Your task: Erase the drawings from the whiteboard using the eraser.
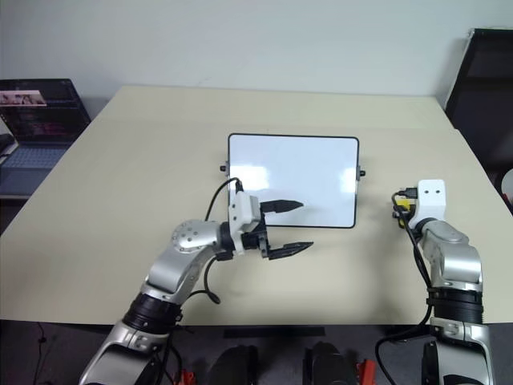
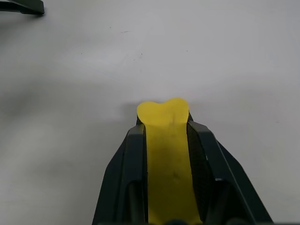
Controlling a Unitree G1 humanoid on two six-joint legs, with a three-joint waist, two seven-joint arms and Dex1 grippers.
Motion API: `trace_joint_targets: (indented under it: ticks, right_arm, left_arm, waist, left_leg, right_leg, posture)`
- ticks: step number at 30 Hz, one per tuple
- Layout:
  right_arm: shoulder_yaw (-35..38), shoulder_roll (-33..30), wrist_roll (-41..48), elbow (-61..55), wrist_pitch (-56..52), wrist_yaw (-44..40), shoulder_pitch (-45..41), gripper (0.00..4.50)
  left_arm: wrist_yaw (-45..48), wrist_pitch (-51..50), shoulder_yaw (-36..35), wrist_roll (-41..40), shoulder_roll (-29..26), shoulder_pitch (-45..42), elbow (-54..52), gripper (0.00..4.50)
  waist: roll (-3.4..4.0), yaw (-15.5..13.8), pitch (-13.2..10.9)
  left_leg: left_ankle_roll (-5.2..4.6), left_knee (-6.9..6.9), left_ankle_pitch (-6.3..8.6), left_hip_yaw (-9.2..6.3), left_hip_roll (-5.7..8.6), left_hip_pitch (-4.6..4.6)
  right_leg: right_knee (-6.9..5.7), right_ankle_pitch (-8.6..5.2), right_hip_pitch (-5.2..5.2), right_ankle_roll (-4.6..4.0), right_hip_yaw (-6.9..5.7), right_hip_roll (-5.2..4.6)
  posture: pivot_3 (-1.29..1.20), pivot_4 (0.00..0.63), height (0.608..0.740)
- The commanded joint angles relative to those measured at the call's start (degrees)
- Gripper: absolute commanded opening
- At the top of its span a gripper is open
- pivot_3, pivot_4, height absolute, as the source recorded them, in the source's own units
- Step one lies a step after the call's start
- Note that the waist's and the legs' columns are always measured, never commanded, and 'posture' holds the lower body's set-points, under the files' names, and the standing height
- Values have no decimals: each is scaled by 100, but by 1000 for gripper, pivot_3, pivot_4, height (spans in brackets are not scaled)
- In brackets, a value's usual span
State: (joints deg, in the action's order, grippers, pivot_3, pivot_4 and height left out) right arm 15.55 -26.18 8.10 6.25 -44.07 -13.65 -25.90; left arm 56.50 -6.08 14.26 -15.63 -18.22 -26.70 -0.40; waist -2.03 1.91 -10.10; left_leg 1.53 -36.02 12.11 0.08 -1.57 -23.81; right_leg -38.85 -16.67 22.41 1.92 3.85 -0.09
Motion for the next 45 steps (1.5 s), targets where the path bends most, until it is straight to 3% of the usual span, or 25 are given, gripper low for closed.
trace_joint_targets:
  ticks: [1, 7, 8, 17, 19, 26, 31, 39, 45]
  right_arm:
    - [61, -113, 36, -87, 147, 5, -136, 1055]
    - [31, -145, -12, -76, 169, 6, -127, 1055]
    - [32, -143, 3, -87, 171, -13, -120, 1329]
    - [39, -144, -50, -108, 149, 94, -96, 1329]
    - [44, -144, -34, -110, 142, 97, -97, 1539]
    - [-8, -141, -37, -54, 158, 108, -152, 1539]
    - [-23, -150, -37, -23, 180, 123, -173, 1539]
    - [-45, -132, -21, -31, 188, 148, -174, 1539]
    - [-47, -130, -20, -5, 198, 155, -195, 1539]
  left_arm:
    - [-45, 11, -58, -40, 27, -99, -209, 4500]
    - [-57, 10, -56, -49, 25, -105, -204, 4500]
    - [-59, 12, -54, -50, 25, -108, -202, 4500]
    - [-53, -83, -77, -141, 35, -129, -204, 4500]
    - [-56, -131, -94, -168, 43, -127, -210, 4208]
    - [-113, -127, -89, -117, 34, -140, -204, 3175]
    - [-133, -144, -101, -115, 18, -125, -221, 3175]
    - [-138, -146, -121, -124, 4, -133, -212, 4419]
    - [-130, -152, -123, -134, 8, -154, -189, 4419]
  waist:
    - [0, 0, 0]
    - [0, 0, 0]
    - [0, 0, 0]
    - [0, 0, 0]
    - [0, 0, 0]
    - [1, 0, 0]
    - [1, 0, 0]
    - [1, -1, 1]
    - [1, -1, 1]
  left_leg:
    - [0, 0, 0, 0, 0, 0]
    - [0, -1, 0, 0, 0, 0]
    - [0, -1, 0, 0, 0, 0]
    - [0, -1, 0, 0, 0, 0]
    - [0, -1, 0, 0, 0, 0]
    - [0, -2, 0, 0, 0, 0]
    - [0, -2, 0, 0, 0, 0]
    - [0, -2, 0, 0, 0, 0]
    - [0, -3, 0, 0, 0, 0]
  right_leg:
    - [0, 0, 0, 0, 0, 0]
    - [-1, 0, 0, 0, 0, 0]
    - [-1, 0, 0, 0, 0, 0]
    - [-1, 0, 0, 0, 0, 0]
    - [-1, 0, 0, 0, 0, 0]
    - [-2, 0, 0, 0, 0, 0]
    - [-2, 0, 0, 0, 0, 0]
    - [-2, 0, 0, 0, 0, 0]
    - [-3, 0, 0, -1, 0, 0]
  posture:
    - [0, 150, 740]
    - [0, 150, 740]
    - [0, 150, 740]
    - [0, 150, 740]
    - [0, 150, 740]
    - [0, 150, 740]
    - [0, 150, 740]
    - [0, 150, 740]
    - [0, 150, 740]
